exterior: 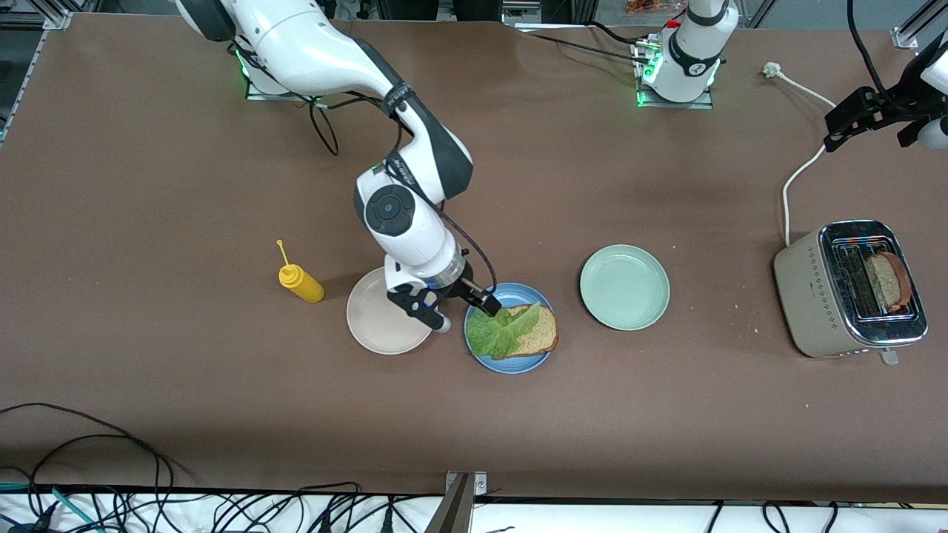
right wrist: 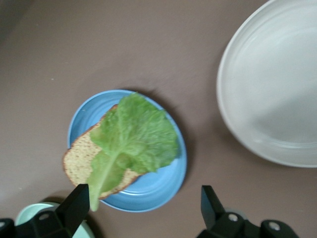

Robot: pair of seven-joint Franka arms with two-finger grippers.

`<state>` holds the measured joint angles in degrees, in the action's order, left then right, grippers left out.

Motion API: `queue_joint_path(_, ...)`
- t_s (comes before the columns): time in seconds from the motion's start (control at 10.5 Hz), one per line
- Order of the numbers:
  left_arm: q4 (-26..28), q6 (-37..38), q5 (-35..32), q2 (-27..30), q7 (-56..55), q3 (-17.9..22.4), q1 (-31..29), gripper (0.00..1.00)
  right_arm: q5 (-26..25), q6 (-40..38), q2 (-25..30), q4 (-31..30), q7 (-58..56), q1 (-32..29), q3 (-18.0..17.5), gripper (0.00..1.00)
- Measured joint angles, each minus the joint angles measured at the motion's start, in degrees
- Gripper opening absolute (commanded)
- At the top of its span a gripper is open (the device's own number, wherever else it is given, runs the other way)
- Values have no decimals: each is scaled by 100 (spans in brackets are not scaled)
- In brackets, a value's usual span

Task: Make sandwich in blue plate with both arms
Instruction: 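Move the right gripper over to the yellow squeeze bottle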

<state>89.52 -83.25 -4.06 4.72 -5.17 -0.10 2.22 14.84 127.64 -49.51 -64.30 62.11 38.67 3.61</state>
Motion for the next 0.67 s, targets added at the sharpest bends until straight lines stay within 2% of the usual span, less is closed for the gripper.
queue_joint_path(0.19, 0, 0, 0, 0, 0, -1, -1, 100, -102, -1137, 325, 68, -729, -294, 60, 100)
queue_joint_path(0.38, 0, 0, 0, 0, 0, -1, -1, 100, -432, -2309, 699, 79, -1792, -588, 267, 100)
queue_joint_path(0.67, 0, 0, 0, -1, 0, -4, -2, 100, -548, -3752, 989, 76, -3304, -651, 1030, 100)
